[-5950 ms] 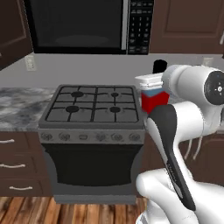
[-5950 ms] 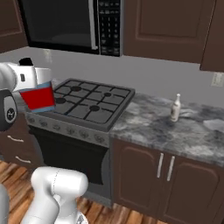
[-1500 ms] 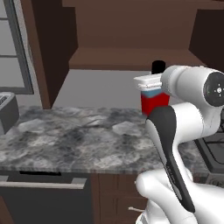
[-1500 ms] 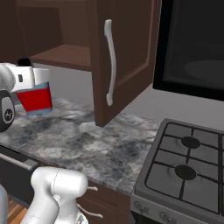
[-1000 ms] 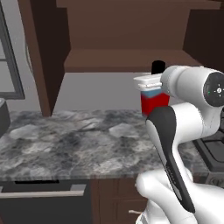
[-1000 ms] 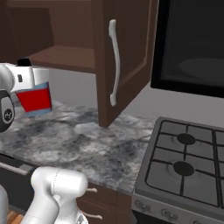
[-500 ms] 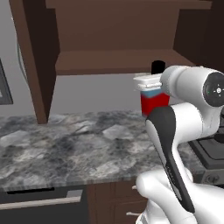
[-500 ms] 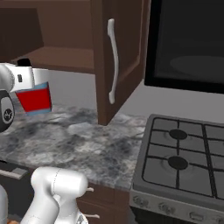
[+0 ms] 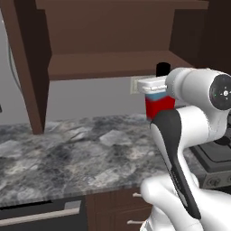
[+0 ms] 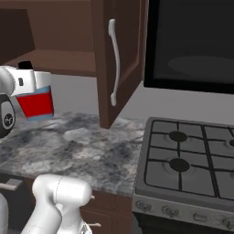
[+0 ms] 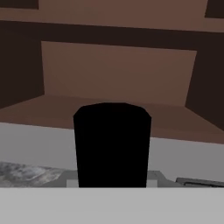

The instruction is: Sort all alcoholic drinks to one cabinet, and non-alcoholic drinks to the other.

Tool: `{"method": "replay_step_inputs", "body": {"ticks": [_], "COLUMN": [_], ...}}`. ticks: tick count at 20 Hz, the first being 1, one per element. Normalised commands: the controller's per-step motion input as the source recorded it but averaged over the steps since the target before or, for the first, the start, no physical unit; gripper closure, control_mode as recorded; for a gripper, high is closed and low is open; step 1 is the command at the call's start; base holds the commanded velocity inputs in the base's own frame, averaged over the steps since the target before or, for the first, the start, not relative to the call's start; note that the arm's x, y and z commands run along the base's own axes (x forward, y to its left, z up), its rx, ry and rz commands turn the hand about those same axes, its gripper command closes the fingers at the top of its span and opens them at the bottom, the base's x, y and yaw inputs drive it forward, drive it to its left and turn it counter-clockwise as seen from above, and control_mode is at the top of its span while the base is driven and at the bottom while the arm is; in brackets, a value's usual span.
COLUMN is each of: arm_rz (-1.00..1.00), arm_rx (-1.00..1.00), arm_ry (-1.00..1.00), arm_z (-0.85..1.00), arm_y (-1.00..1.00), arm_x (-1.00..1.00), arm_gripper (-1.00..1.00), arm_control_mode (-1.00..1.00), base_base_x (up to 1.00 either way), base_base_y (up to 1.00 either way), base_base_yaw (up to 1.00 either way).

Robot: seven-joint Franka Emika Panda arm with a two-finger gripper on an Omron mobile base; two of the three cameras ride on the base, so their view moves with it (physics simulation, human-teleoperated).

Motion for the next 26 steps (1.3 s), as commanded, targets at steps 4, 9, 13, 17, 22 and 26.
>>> {"method": "replay_step_inputs", "body": {"ticks": [4, 9, 13, 17, 22, 26], "arm_rz": [0.00, 0.00, 0.00, 0.00, 0.00, 0.00], "arm_rx": [0.00, 0.00, 0.00, 0.00, 0.00, 0.00], "arm_ry": [0.00, 0.00, 0.00, 0.00, -0.02, -0.03], "arm_z": [0.00, 0.00, 0.00, 0.00, 0.09, 0.15], "arm_y": [0.00, 0.00, 0.00, 0.13, 0.02, 0.00], "arm_x": [0.00, 0.00, 0.00, 0.00, 0.00, 0.00], "arm_gripper": [1.00, 1.00, 1.00, 1.00, 1.00, 1.00], "arm_control_mode": [1.00, 1.00, 1.00, -1.00, -1.00, -1.00], "base_base_x": [0.20, 0.19, 0.09, 0.00, 0.00, 0.00], "base_base_y": [0.10, 0.17, 0.24, 0.00, 0.00, 0.00], "base_base_yaw": [-0.16, -0.11, -0.02, 0.00, 0.00, 0.00]}}
